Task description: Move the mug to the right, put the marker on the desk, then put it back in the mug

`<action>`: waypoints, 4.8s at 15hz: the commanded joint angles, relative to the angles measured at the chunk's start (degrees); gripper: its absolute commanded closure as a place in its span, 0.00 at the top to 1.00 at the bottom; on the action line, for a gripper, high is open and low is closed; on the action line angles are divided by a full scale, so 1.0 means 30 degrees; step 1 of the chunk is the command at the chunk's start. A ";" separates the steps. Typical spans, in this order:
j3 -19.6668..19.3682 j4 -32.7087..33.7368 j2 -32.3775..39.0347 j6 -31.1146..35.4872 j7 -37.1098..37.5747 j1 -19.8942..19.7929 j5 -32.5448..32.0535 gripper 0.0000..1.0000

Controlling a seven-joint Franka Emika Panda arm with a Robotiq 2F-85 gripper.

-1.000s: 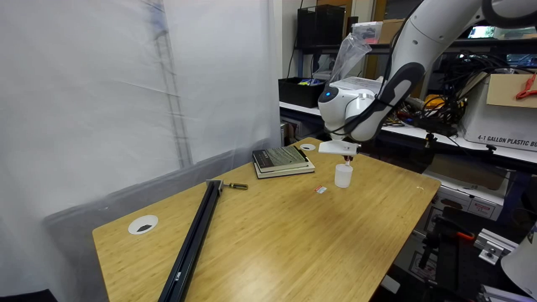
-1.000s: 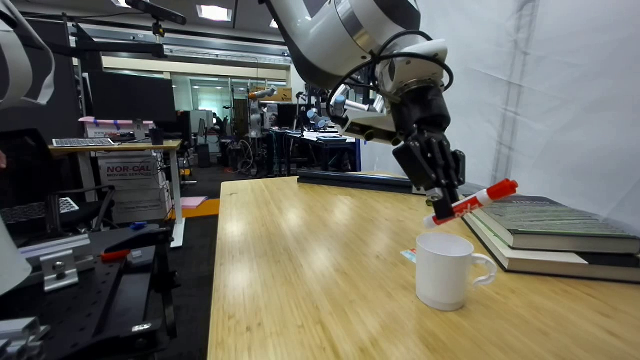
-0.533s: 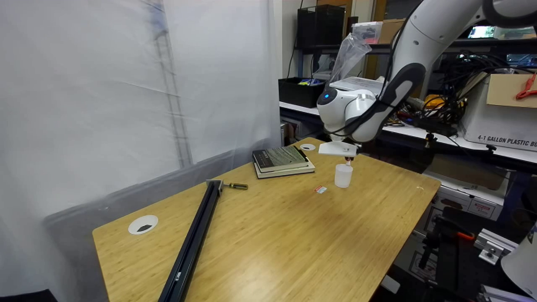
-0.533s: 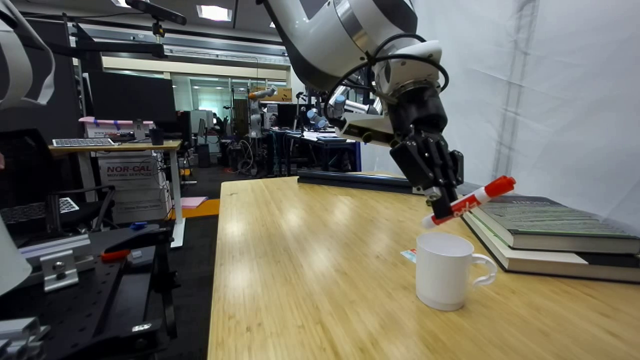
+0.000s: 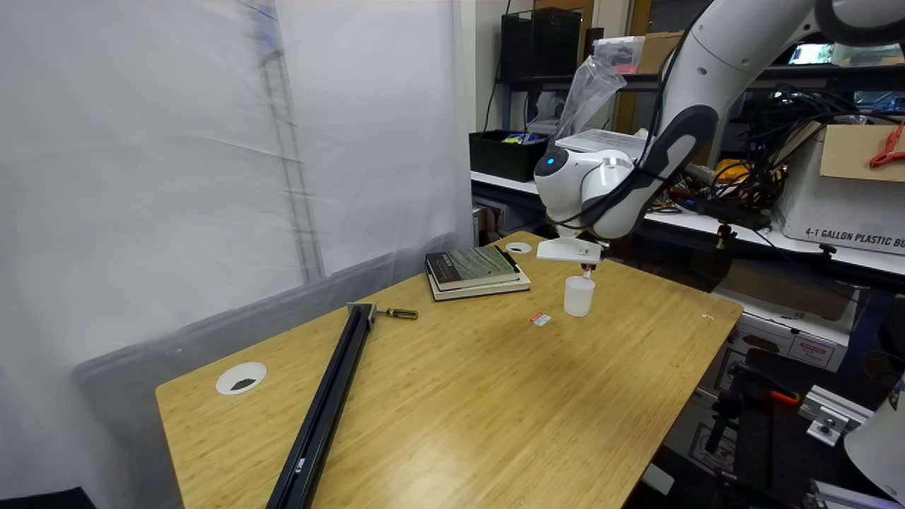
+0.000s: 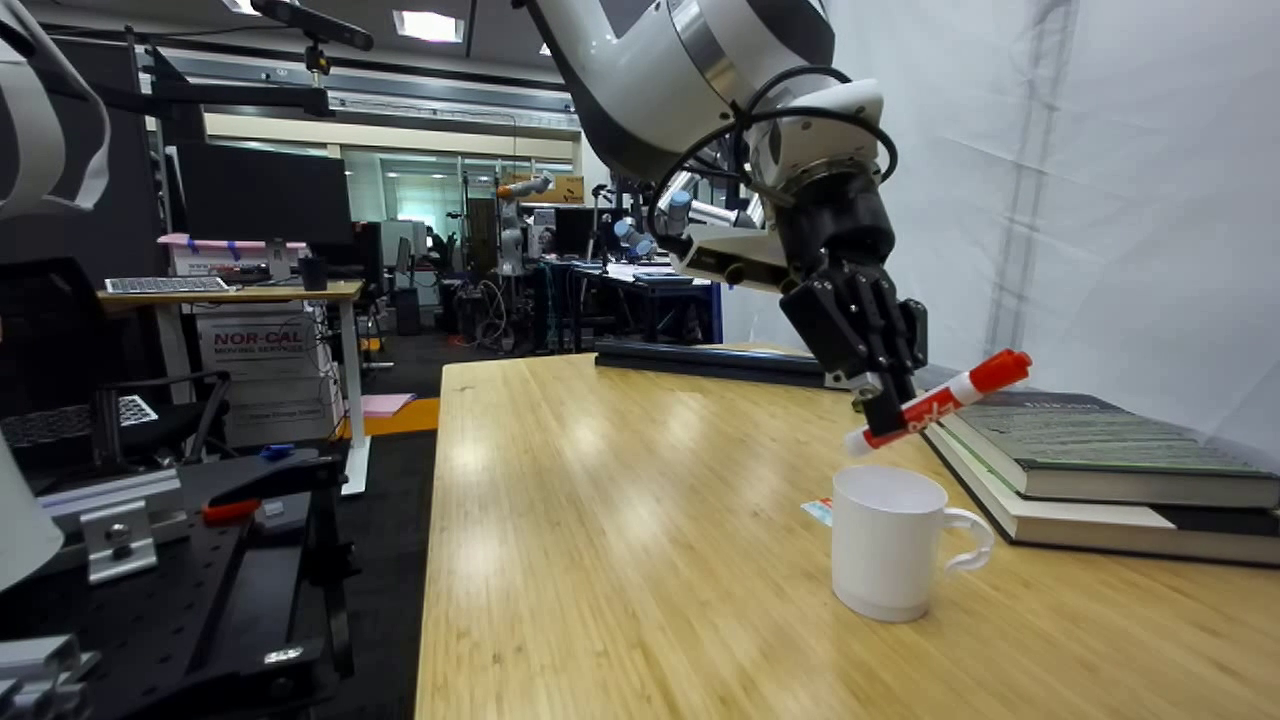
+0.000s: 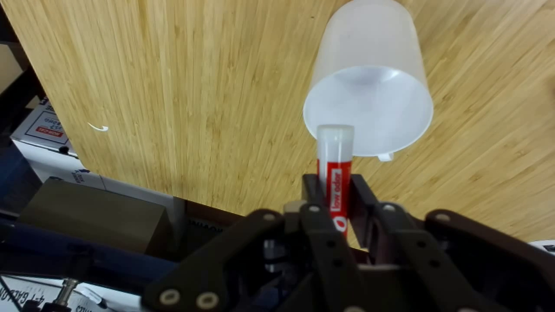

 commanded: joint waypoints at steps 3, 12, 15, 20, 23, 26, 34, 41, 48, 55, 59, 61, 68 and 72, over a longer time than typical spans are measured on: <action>0.0694 0.0061 -0.0081 -0.0195 0.0194 -0.0664 -0.0336 0.19; 0.0696 0.0061 -0.0082 -0.0202 0.0207 -0.0665 -0.0337 0.05; 0.0805 0.0460 0.0287 -0.1081 0.0446 -0.0441 -0.0516 0.05; 0.1317 0.1520 0.0947 -0.3542 0.0963 0.0167 -0.1364 0.05; 0.1836 0.2086 0.1209 -0.4880 0.1459 0.0255 -0.2203 0.05; 0.2235 0.2370 0.1398 -0.5767 0.2024 0.0162 -0.2936 0.05; 0.2817 0.2625 0.2051 -0.6852 0.3194 -0.0149 -0.4032 0.05; 0.2747 0.3214 0.3024 -0.6597 0.3051 -0.0394 -0.4380 0.05; 0.2718 0.4069 0.3680 -0.6451 0.2856 -0.0752 -0.5033 0.05; 0.2700 0.4870 0.4510 -0.6415 0.2753 -0.1027 -0.5040 0.05; 0.2689 0.5150 0.4774 -0.6423 0.2708 -0.0999 -0.5004 0.05; 0.2703 0.5207 0.4763 -0.6424 0.2669 -0.0988 -0.4998 0.05; 0.2847 0.5294 0.4630 -0.6407 0.2400 -0.1023 -0.4861 0.50; 0.2859 0.5318 0.4612 -0.6435 0.2339 -0.1023 -0.4845 0.81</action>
